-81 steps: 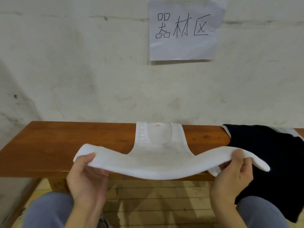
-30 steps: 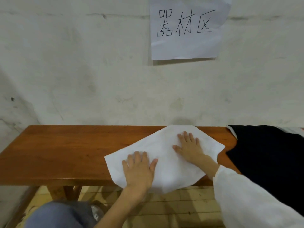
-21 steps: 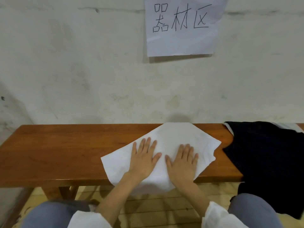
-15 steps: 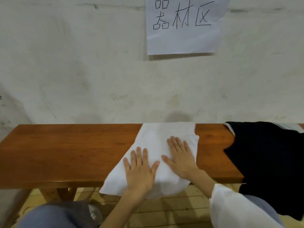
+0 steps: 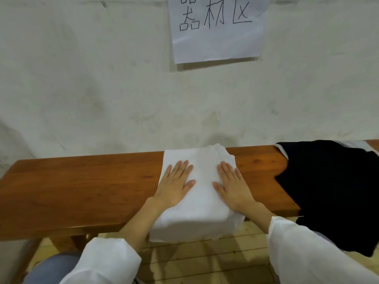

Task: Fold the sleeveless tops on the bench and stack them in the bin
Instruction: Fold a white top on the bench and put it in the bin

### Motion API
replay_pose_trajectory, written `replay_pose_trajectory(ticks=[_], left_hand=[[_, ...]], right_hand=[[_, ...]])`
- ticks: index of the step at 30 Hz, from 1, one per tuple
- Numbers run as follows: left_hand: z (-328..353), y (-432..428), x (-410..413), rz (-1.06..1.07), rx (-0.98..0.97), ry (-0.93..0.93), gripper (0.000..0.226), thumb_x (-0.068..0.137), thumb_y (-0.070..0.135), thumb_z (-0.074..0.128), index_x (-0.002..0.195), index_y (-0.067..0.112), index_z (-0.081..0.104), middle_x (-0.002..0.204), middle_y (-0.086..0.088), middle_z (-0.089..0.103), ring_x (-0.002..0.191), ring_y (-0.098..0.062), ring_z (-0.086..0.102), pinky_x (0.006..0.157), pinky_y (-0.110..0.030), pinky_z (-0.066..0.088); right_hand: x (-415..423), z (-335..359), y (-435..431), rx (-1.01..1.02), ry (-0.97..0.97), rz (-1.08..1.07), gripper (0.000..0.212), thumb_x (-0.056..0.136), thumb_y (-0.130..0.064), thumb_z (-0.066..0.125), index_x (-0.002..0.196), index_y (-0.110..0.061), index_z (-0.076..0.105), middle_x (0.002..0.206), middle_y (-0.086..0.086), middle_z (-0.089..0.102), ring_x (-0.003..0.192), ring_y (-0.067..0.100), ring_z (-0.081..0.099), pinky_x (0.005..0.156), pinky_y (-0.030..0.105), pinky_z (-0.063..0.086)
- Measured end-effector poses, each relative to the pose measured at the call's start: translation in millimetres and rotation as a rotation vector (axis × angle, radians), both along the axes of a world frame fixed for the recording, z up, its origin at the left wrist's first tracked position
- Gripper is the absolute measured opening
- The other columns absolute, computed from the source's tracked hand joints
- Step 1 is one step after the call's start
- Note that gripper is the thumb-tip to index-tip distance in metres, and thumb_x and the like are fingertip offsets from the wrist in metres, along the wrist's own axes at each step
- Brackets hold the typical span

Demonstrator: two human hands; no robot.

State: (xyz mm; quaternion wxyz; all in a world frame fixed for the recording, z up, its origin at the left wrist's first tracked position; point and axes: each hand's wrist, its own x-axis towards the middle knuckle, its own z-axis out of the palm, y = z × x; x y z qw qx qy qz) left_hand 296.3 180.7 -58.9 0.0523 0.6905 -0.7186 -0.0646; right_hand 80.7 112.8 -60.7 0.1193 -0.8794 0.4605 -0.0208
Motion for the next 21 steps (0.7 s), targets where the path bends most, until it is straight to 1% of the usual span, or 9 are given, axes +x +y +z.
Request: replay_pose_trajectory(ticks=[2, 6, 8, 12, 13, 15, 17, 19, 21], left_hand=[[-1, 13, -7, 0.048, 0.01, 0.007, 0.1, 0.068, 0.071, -0.032, 0.152, 0.024, -0.005, 0.159, 0.004, -0.012, 0.144, -0.011, -0.018, 0.116, -0.033, -0.015], [-2, 45, -20, 0.101, 0.024, 0.024, 0.103, 0.066, 0.075, -0.03, 0.151, 0.021, -0.008, 0.158, 0.005, -0.013, 0.142, -0.009, -0.02, 0.116, -0.033, -0.016], [1, 62, -22, 0.074, 0.042, 0.026, 0.099, 0.071, 0.078, -0.019, 0.152, 0.022, -0.005, 0.159, 0.006, -0.013, 0.142, -0.008, -0.02, 0.115, -0.033, -0.016], [5, 84, -22, -0.006, 0.115, -0.048, 0.092, 0.079, 0.076, 0.008, 0.151, 0.022, -0.012, 0.155, 0.007, -0.024, 0.142, -0.011, -0.025, 0.114, -0.033, -0.018], [5, 87, -23, -0.013, 0.122, -0.067, 0.092, 0.08, 0.075, 0.011, 0.151, 0.021, -0.013, 0.154, 0.007, -0.026, 0.142, -0.012, -0.025, 0.115, -0.033, -0.018], [7, 91, -26, -0.014, 0.126, -0.108, 0.089, 0.086, 0.07, 0.02, 0.15, 0.019, -0.015, 0.15, 0.007, -0.031, 0.143, -0.015, -0.024, 0.116, -0.035, -0.016], [8, 92, -27, -0.008, 0.121, -0.129, 0.088, 0.092, 0.063, 0.032, 0.15, 0.018, -0.016, 0.147, 0.007, -0.033, 0.142, -0.016, -0.024, 0.116, -0.035, -0.016], [10, 91, -25, -0.021, 0.138, -0.148, 0.09, 0.093, 0.058, 0.039, 0.149, 0.016, -0.017, 0.146, 0.005, -0.034, 0.141, -0.016, -0.026, 0.114, -0.034, -0.017], [12, 88, -24, -0.048, 0.154, -0.165, 0.091, 0.094, 0.056, 0.042, 0.149, 0.015, -0.018, 0.145, 0.004, -0.034, 0.141, -0.017, -0.026, 0.113, -0.033, -0.017]], right_hand=[[-1, 1, 2, 0.0, 0.034, 0.044, 0.11, 0.059, -0.075, -0.036, 0.15, -0.017, -0.013, 0.159, 0.0, -0.016, 0.145, 0.013, -0.017, 0.116, 0.031, -0.014], [-11, -3, 18, -0.006, 0.054, 0.11, 0.099, 0.068, -0.072, -0.03, 0.15, -0.018, -0.014, 0.158, -0.002, -0.017, 0.144, 0.012, -0.019, 0.116, 0.031, -0.014], [-18, -1, 34, -0.015, 0.05, 0.128, 0.091, 0.074, -0.07, -0.023, 0.15, -0.02, -0.015, 0.158, -0.004, -0.019, 0.143, 0.011, -0.02, 0.115, 0.03, -0.015], [-32, -2, 56, -0.012, 0.07, 0.168, 0.086, 0.073, -0.075, -0.024, 0.147, -0.031, -0.018, 0.155, -0.009, -0.025, 0.142, 0.012, -0.025, 0.116, 0.032, -0.015], [-35, -2, 58, -0.02, 0.09, 0.179, 0.08, 0.077, -0.075, -0.017, 0.147, -0.035, -0.019, 0.155, -0.009, -0.027, 0.141, 0.012, -0.026, 0.116, 0.033, -0.016], [-38, -1, 60, -0.03, 0.139, 0.185, 0.074, 0.086, -0.075, 0.005, 0.145, -0.039, -0.02, 0.152, -0.01, -0.031, 0.141, 0.013, -0.028, 0.114, 0.034, -0.017], [-38, 2, 63, -0.051, 0.18, 0.171, 0.079, 0.09, -0.069, 0.027, 0.145, -0.039, -0.021, 0.152, -0.008, -0.03, 0.143, 0.016, -0.024, 0.112, 0.034, -0.018], [-34, 3, 67, -0.085, 0.213, 0.157, 0.081, 0.093, -0.059, 0.036, 0.145, -0.036, -0.022, 0.156, -0.004, -0.025, 0.145, 0.021, -0.019, 0.11, 0.034, -0.017], [-31, 3, 70, -0.102, 0.216, 0.135, 0.083, 0.094, -0.055, 0.037, 0.142, -0.036, -0.028, 0.155, -0.002, -0.025, 0.145, 0.024, -0.017, 0.109, 0.035, -0.017]])
